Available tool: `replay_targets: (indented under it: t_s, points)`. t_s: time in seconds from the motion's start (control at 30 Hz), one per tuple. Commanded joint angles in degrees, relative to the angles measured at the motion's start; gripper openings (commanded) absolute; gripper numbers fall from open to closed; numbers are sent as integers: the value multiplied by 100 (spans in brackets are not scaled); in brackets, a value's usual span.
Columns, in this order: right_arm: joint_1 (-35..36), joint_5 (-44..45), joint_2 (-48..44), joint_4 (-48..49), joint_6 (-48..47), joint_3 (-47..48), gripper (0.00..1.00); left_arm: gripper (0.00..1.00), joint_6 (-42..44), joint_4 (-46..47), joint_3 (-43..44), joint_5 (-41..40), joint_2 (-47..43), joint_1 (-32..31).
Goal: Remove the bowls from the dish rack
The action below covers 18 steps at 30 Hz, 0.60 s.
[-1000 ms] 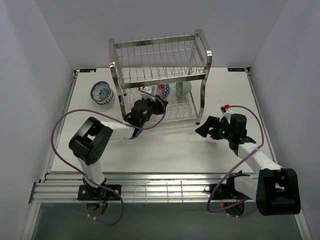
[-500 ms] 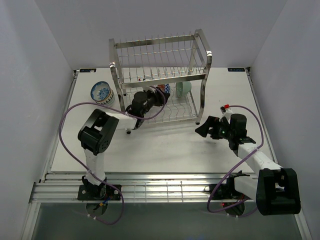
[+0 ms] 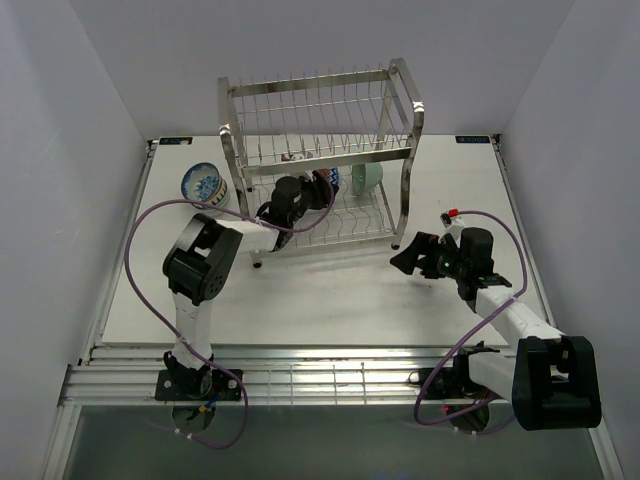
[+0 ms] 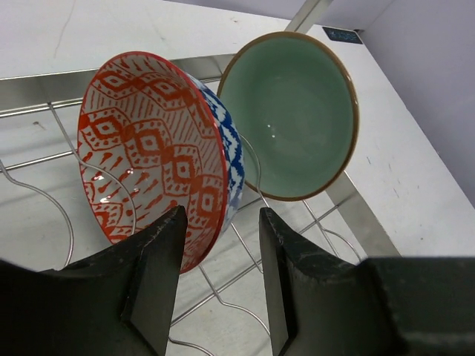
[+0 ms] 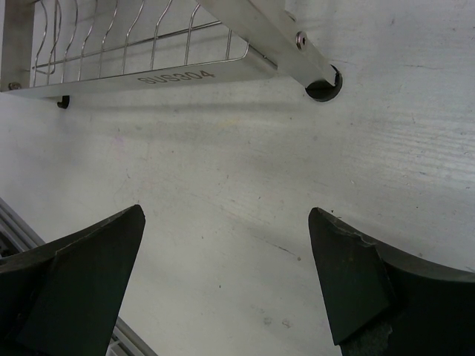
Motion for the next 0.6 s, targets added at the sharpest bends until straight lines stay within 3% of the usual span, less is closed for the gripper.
replay_targets:
  t_s: [0.0, 0.3, 0.57]
  points:
    - [-36, -76, 43, 267, -67, -109, 97, 54, 51, -439, 319, -437, -98, 2]
    - [-36, -84, 87, 285, -58, -110, 97, 50, -36, -289, 679, 125, 192, 2]
    - [-36, -102, 122, 294, -67, -110, 97, 35, -256, -702, 741, -68, 315, 2]
